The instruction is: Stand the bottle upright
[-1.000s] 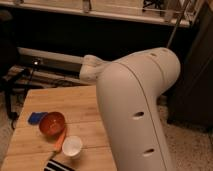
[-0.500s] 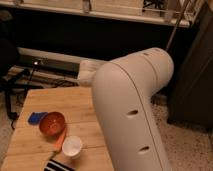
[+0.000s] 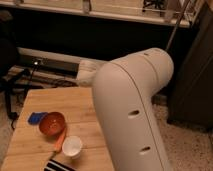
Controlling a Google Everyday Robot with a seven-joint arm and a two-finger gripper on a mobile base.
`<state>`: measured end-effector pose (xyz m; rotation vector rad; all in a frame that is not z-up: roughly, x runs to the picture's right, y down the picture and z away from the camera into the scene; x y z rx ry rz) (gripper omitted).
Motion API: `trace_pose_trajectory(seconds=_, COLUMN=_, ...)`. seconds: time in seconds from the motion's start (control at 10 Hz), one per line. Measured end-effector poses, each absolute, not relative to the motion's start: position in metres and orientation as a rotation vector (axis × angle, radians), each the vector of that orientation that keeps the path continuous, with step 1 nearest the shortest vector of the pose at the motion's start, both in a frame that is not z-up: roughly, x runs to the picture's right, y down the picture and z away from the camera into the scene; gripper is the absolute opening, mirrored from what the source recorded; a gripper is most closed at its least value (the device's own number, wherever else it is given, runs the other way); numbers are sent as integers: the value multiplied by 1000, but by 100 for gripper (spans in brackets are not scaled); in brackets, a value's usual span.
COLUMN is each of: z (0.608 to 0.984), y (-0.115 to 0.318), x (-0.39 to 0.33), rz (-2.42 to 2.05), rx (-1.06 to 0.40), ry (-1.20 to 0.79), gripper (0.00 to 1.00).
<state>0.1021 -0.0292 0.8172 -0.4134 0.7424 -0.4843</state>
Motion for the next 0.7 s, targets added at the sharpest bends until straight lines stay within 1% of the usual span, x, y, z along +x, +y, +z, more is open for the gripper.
trace_pose_trajectory(seconds=0.2, z=815, y=-31, x=105, rz=-396, rx=-458, ry=635, gripper=71)
trace_pose_trajectory(seconds=0.4, z=815, y=-49, x=126, rz=-239, rx=-474, ry=496, gripper=71)
trace_pose_trajectory(seconds=0.5, z=816, y=-66, x=155, rz=-124, rx=-466, ry=438, gripper=71)
trace_pose_trajectory(seconds=0.7, z=814, y=-88, x=217, rz=21, rx=-451, ry=430, gripper=71)
